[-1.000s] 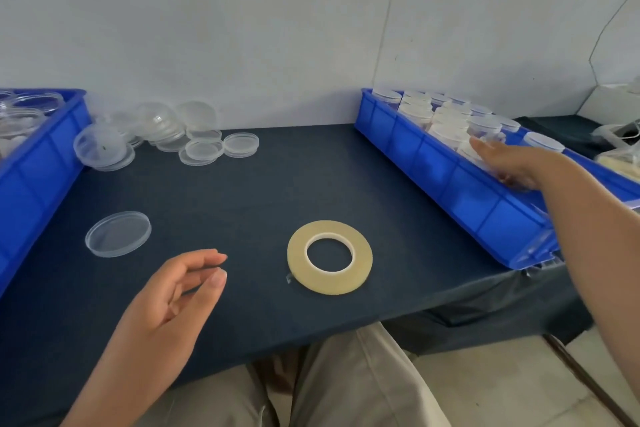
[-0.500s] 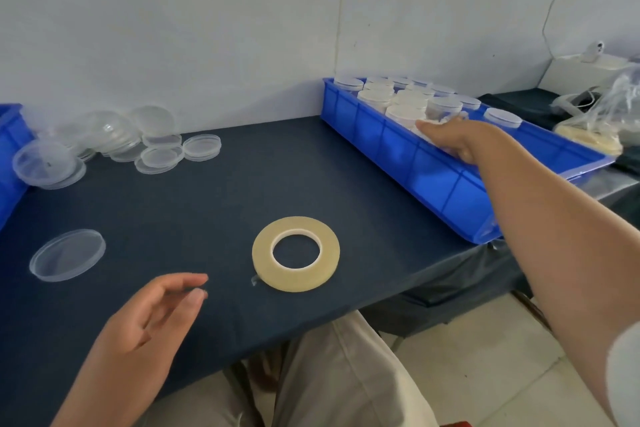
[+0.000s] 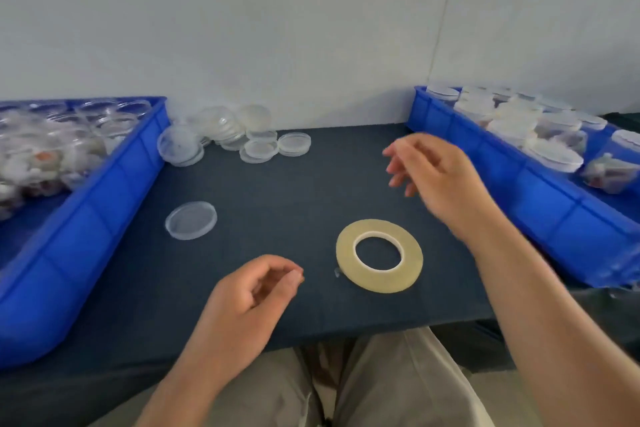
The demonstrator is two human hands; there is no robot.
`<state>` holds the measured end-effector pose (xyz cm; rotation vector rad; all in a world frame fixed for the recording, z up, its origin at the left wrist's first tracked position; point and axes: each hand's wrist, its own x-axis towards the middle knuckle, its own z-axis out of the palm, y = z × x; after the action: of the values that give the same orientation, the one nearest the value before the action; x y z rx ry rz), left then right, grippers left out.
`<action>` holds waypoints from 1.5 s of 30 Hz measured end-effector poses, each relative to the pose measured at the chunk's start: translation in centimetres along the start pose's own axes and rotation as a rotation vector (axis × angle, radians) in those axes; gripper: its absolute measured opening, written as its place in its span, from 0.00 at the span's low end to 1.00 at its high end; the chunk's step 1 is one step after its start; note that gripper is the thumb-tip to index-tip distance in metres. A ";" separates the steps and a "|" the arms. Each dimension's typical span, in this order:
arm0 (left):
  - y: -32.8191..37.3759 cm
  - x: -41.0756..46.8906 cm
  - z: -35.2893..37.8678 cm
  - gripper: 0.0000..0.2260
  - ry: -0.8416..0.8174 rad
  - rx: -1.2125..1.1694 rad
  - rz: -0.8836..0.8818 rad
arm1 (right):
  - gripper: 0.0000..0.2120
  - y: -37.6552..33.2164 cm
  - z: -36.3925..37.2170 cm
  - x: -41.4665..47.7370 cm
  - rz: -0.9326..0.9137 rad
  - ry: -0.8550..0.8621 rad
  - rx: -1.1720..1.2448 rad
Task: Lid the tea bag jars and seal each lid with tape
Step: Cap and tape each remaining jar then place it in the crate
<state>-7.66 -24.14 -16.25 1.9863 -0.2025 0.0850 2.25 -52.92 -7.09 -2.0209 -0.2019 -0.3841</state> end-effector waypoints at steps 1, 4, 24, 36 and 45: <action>0.2 -0.1 -0.1 0.14 0.011 -0.004 0.006 | 0.16 -0.3 3.3 -2.1 -0.039 -0.105 0.028; 1.0 -0.4 -1.1 0.11 0.030 0.022 0.020 | 0.22 0.5 11.6 -7.6 -0.170 -0.320 -0.062; -0.8 -1.1 -28.5 0.16 0.125 1.141 -0.809 | 0.25 3.0 15.1 -9.9 -0.175 -0.436 -0.130; 1.8 0.8 -28.2 0.13 0.221 1.134 -0.798 | 0.25 3.0 15.1 -10.0 -0.191 -0.410 -0.140; 9.6 0.5 -24.3 0.05 0.380 1.013 0.051 | 0.19 2.5 15.1 -9.8 -0.127 -0.403 -0.109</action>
<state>-8.08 -5.94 2.45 2.9053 0.0649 0.7081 -3.45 -40.46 -19.07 -2.1838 -0.5705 -0.0613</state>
